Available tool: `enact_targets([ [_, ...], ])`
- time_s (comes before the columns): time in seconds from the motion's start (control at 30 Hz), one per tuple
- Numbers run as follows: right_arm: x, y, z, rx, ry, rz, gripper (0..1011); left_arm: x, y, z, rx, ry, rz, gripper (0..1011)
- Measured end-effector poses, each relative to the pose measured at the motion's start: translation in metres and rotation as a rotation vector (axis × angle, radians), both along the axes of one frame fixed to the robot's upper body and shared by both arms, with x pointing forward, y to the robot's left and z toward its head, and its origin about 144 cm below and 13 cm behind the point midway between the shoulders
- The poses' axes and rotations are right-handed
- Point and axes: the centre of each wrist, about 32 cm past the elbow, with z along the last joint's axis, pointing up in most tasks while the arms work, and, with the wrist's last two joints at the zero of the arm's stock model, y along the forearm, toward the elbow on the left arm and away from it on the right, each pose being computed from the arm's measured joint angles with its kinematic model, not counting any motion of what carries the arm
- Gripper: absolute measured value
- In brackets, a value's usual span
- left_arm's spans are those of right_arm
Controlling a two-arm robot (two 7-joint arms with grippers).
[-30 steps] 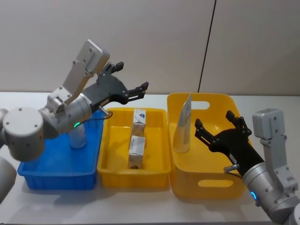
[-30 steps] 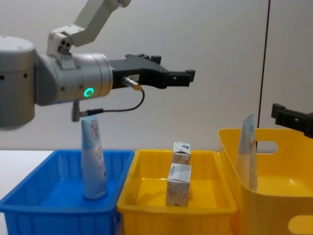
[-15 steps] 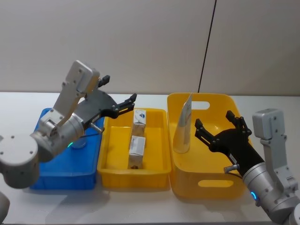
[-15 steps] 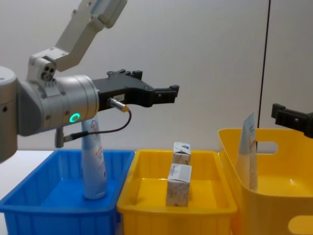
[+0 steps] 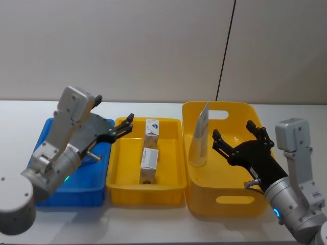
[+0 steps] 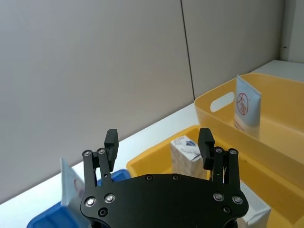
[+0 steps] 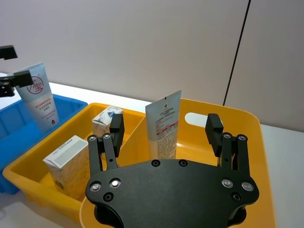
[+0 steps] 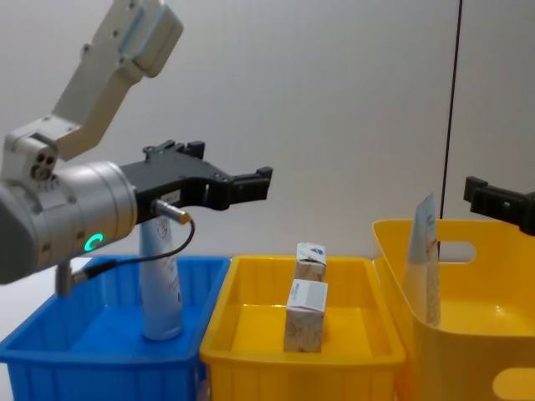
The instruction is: Bimanual collaborative sorting of washing and personal care products
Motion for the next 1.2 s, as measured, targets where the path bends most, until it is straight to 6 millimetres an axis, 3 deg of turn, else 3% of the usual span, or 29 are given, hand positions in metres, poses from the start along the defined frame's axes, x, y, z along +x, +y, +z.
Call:
enact_targets([
  [0.53,0.000,0.000,0.000,0.000,0.000,0.000,1002,-0.036,0.009,-0.015,-0.009,-0.007,0.122,1001],
  [1.2,0.002,0.008,0.004,0.011,0.018,0.042,1002,-0.040,0.010,-0.016,-0.010,-0.008,0.134,1001],
])
